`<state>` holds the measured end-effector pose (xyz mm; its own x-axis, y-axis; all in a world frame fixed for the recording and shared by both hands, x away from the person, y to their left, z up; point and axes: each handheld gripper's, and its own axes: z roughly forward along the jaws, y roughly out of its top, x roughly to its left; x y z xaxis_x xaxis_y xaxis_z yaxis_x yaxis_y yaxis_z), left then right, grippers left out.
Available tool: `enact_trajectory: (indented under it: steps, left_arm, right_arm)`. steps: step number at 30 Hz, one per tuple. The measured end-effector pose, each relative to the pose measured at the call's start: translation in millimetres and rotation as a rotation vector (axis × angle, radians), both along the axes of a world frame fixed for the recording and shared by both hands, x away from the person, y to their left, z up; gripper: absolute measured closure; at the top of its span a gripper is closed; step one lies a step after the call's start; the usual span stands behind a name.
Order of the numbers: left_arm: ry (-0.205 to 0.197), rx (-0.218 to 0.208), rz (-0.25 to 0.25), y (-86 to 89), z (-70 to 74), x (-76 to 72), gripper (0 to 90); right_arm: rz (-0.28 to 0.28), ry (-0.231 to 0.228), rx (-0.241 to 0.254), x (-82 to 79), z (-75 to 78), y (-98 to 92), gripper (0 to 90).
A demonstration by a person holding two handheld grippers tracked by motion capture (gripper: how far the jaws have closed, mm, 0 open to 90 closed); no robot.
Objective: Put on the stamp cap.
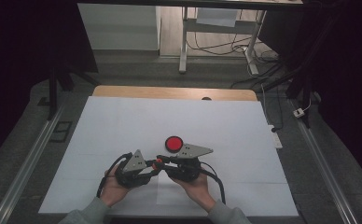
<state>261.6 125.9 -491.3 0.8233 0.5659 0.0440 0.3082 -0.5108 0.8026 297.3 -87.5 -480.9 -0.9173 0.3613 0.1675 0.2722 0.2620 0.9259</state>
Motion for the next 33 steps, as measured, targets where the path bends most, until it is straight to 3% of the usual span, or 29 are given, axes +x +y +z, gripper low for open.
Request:
enact_trajectory:
  steps: [10, 23, 33]
  left_arm:
    - [0.023, 0.005, -0.003, 0.1, -2.6, 1.1, 64.8]
    - [-0.016, -0.024, 0.004, 1.3, -2.1, 0.5, 63.7]
    - [-0.012, -0.013, 0.002, -1.8, -4.0, 0.9, 52.8]
  right_arm:
    - [-0.003, -0.016, -0.007, -2.2, -5.4, 0.8, 73.1]
    - [-0.005, -0.009, 0.016, 0.7, -0.8, -0.4, 72.8]
    - [-0.009, -0.014, 0.010, -0.4, -1.9, 0.8, 72.7]
